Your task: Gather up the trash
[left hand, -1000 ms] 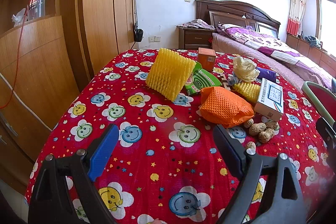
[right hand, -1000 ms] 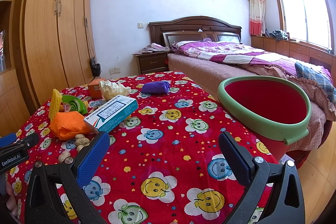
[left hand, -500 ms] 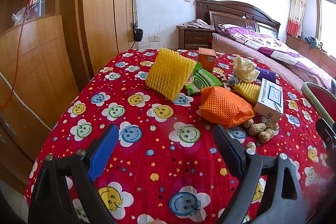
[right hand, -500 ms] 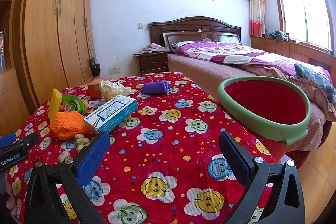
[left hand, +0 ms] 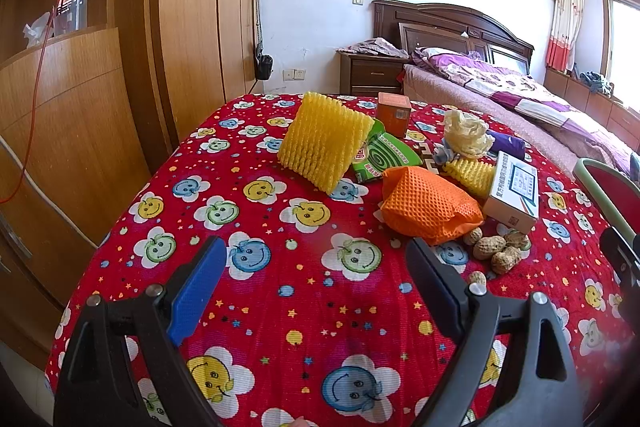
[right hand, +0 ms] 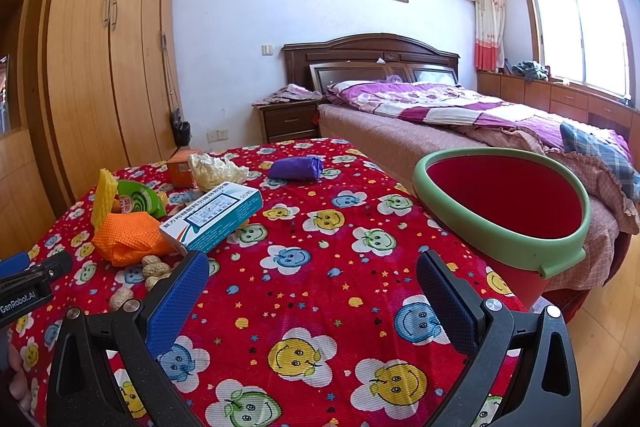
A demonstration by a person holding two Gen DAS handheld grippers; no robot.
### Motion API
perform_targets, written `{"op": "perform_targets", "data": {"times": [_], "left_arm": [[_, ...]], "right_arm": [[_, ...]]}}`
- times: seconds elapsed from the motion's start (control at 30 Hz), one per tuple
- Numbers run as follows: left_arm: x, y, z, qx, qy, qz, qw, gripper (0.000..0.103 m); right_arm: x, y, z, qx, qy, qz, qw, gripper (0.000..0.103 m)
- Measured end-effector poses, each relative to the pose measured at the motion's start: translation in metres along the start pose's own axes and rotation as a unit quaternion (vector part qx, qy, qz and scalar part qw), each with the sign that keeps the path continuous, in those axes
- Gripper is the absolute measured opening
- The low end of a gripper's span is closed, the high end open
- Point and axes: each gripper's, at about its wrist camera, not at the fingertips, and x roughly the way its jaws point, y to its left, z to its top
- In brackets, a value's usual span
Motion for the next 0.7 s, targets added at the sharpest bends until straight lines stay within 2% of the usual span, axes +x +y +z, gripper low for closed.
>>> {"op": "perform_targets", "data": {"times": [0.7], "left_arm": [[-0.0011,0.0061,-0.0003,-0.002,0.001,-0.001,1.0,0.091]], "right_arm": [[-0.0002,0.0015,-0.0001,-0.001,0.0,-0.001,1.0,0.103]]}}
